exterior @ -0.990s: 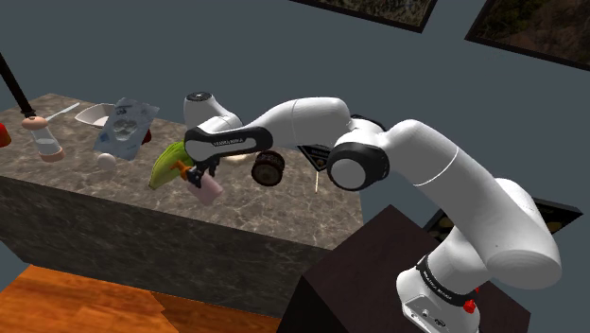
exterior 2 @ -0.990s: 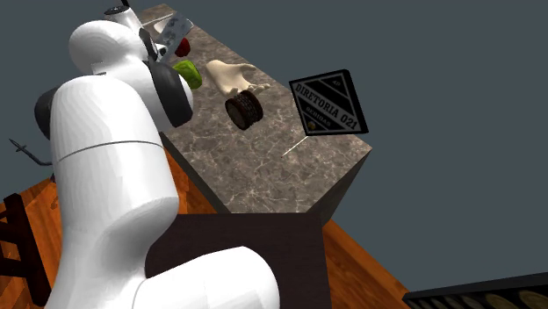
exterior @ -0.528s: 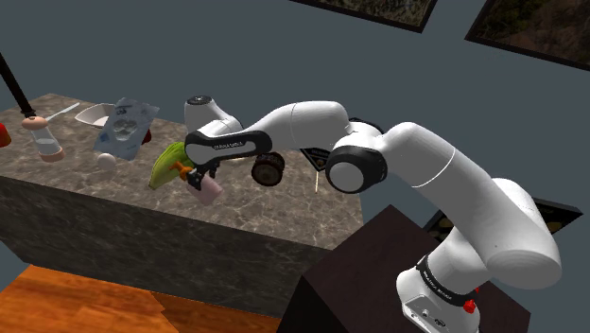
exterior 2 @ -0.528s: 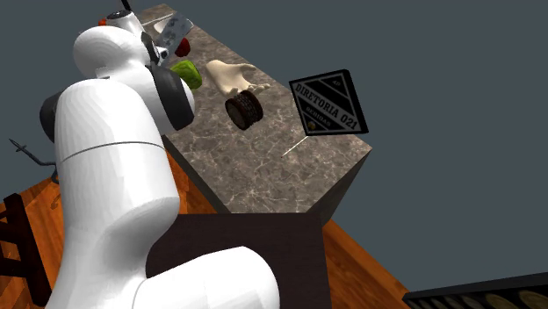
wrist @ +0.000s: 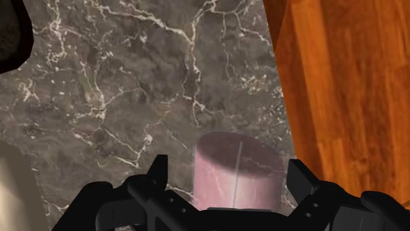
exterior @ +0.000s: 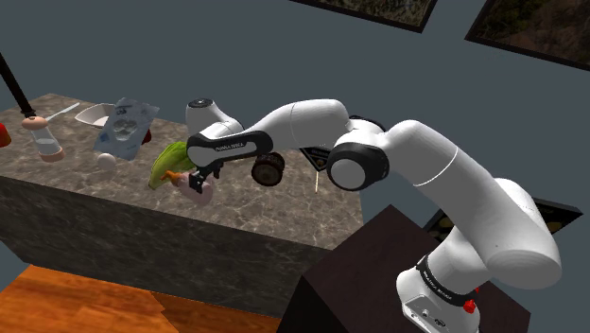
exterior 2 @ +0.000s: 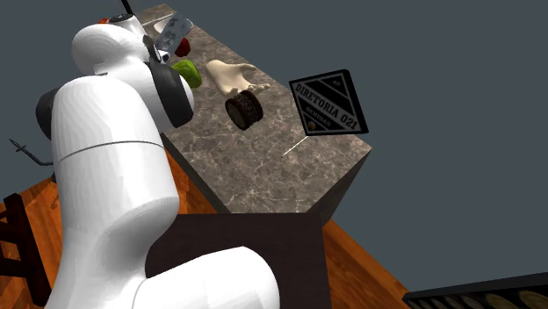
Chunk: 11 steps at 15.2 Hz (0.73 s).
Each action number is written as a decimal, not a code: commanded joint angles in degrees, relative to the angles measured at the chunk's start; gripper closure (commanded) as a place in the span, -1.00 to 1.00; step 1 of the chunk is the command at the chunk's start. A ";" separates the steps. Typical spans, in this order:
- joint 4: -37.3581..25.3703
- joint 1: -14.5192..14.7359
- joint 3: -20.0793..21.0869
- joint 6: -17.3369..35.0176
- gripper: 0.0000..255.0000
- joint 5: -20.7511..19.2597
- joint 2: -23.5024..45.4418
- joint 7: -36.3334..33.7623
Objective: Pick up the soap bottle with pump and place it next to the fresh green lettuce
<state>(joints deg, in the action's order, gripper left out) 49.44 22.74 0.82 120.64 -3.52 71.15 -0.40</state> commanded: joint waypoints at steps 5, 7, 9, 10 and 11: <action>3.29 0.09 0.08 -2.12 -1.00 0.02 -5.44 -0.08; 3.27 0.09 0.08 -2.13 -1.00 0.02 -5.43 -0.08; 3.27 0.09 0.08 -2.13 -1.00 0.02 -5.43 -0.08; 3.27 0.09 0.08 -2.13 -1.00 0.02 -5.43 -0.08; 3.27 0.09 0.08 -2.13 -1.00 0.02 -5.43 -0.08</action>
